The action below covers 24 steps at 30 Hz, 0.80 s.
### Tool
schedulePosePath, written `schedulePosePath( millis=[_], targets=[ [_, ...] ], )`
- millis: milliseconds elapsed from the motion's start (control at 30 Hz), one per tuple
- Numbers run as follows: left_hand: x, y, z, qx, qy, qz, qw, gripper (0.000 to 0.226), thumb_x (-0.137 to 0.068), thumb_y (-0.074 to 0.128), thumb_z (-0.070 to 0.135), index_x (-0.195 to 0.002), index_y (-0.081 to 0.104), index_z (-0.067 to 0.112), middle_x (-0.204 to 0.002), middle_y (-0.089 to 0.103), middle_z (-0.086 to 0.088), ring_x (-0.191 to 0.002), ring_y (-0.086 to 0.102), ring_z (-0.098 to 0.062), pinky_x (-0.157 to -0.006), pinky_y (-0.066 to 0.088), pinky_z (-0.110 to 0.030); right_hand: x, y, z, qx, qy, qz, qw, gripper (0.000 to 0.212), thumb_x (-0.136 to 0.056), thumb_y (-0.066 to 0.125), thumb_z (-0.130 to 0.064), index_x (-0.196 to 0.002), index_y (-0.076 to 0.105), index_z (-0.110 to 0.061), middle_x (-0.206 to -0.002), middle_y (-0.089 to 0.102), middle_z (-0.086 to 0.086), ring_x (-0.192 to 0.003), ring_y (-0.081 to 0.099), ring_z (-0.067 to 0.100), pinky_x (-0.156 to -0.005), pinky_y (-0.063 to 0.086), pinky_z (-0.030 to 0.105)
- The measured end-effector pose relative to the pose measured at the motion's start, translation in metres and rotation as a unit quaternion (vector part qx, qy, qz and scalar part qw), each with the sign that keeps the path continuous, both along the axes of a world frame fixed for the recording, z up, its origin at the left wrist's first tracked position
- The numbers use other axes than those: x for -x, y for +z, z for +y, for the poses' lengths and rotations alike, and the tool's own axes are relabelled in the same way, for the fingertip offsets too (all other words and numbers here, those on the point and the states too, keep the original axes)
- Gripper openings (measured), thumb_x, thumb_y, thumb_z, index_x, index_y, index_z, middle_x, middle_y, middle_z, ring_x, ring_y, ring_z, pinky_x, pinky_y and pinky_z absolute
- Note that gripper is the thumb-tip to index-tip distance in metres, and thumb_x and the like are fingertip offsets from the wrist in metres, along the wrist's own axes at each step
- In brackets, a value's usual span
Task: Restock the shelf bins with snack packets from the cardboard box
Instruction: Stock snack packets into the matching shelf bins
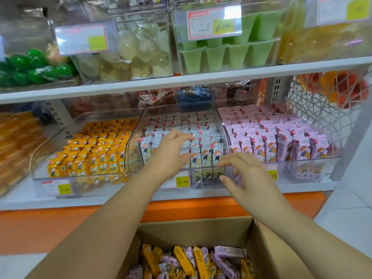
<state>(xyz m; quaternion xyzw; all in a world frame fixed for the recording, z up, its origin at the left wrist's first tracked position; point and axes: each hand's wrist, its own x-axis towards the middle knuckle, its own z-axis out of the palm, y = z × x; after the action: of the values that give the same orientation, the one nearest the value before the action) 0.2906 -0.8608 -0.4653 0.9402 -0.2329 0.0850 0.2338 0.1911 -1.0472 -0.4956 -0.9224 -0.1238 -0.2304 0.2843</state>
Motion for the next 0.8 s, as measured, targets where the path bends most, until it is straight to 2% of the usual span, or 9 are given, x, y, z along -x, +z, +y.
schedulePosePath(
  millis=[133,200,267,400,467,533,600,700,800],
  targets=[
    [0.046,-0.022,0.019,0.146,-0.014,-0.110,0.983,0.027,-0.092,0.057,0.008,-0.117,0.062,0.016,-0.106,0.053,0.009,-0.091,0.052,0.000,-0.082,0.042,-0.010,0.010,-0.021,0.016,0.007,0.028,0.015,0.999,0.018,-0.085,0.057,-0.023,-0.100,0.067,-0.018,-0.101,0.064,-0.005,-0.100,0.055,0.015,-0.086,0.037,0.020],
    [0.069,-0.053,0.031,0.179,-0.002,-0.097,0.979,0.025,-0.091,0.055,0.003,-0.112,0.064,0.014,-0.099,0.056,0.008,-0.087,0.055,-0.002,-0.076,0.042,-0.006,0.018,-0.045,0.024,0.024,0.037,0.060,0.997,0.017,-0.087,0.060,-0.020,-0.102,0.067,-0.019,-0.101,0.065,-0.004,-0.100,0.056,0.017,-0.084,0.046,0.031],
    [0.088,-0.089,0.044,0.186,0.024,-0.055,0.981,0.025,-0.091,0.055,0.002,-0.111,0.064,0.015,-0.097,0.058,0.008,-0.091,0.056,-0.002,-0.075,0.042,-0.006,0.025,-0.073,0.031,0.051,0.050,0.105,0.992,0.017,-0.088,0.060,-0.017,-0.104,0.066,-0.020,-0.103,0.065,-0.005,-0.101,0.056,0.018,-0.083,0.048,0.033],
    [0.107,-0.160,0.071,0.158,0.091,0.089,0.979,0.024,-0.093,0.055,0.006,-0.112,0.063,0.018,-0.103,0.060,0.008,-0.094,0.056,-0.003,-0.084,0.046,-0.016,0.035,-0.131,0.032,0.067,0.044,0.209,0.975,0.022,-0.091,0.056,-0.019,-0.112,0.062,-0.023,-0.112,0.062,-0.009,-0.107,0.052,0.010,-0.086,0.041,0.021],
    [0.109,-0.190,0.084,0.123,0.124,0.188,0.967,0.027,-0.093,0.055,0.009,-0.118,0.060,0.017,-0.107,0.058,0.004,-0.095,0.055,-0.006,-0.090,0.048,-0.024,0.037,-0.160,0.031,0.042,0.023,0.263,0.964,0.023,-0.092,0.056,-0.019,-0.114,0.060,-0.023,-0.114,0.060,-0.007,-0.107,0.055,0.011,-0.087,0.045,0.023],
    [0.109,-0.214,0.095,0.062,0.141,0.259,0.953,0.031,-0.095,0.055,0.015,-0.125,0.056,0.018,-0.112,0.053,0.001,-0.096,0.051,-0.007,-0.090,0.044,-0.021,0.038,-0.185,0.034,0.028,0.006,0.317,0.948,0.026,-0.093,0.056,-0.019,-0.118,0.057,-0.022,-0.114,0.058,-0.004,-0.103,0.057,0.014,-0.085,0.047,0.026],
    [0.108,-0.232,0.102,0.028,0.168,0.286,0.943,0.032,-0.095,0.054,0.020,-0.128,0.054,0.020,-0.119,0.050,-0.001,-0.102,0.052,-0.013,-0.088,0.041,-0.022,0.036,-0.208,0.038,0.026,-0.004,0.376,0.926,0.029,-0.093,0.057,-0.020,-0.122,0.054,-0.021,-0.110,0.057,-0.001,-0.096,0.057,0.016,-0.080,0.046,0.027],
    [0.105,-0.250,0.107,0.007,0.216,0.300,0.929,0.033,-0.095,0.054,0.021,-0.128,0.054,0.023,-0.124,0.047,-0.006,-0.107,0.053,-0.026,-0.092,0.046,-0.036,0.031,-0.243,0.047,0.013,-0.007,0.437,0.899,0.031,-0.090,0.059,-0.021,-0.121,0.056,-0.019,-0.113,0.062,0.006,-0.102,0.060,0.024,-0.085,0.047,0.032],
    [0.103,-0.263,0.103,-0.016,0.237,0.321,0.917,0.035,-0.094,0.053,0.020,-0.128,0.053,0.025,-0.131,0.043,-0.005,-0.105,0.055,-0.027,-0.090,0.047,-0.037,0.026,-0.269,0.058,0.027,0.016,0.489,0.872,0.038,-0.089,0.059,-0.027,-0.126,0.053,-0.024,-0.107,0.062,0.007,-0.104,0.059,0.029,-0.087,0.044,0.031]
  ],
)
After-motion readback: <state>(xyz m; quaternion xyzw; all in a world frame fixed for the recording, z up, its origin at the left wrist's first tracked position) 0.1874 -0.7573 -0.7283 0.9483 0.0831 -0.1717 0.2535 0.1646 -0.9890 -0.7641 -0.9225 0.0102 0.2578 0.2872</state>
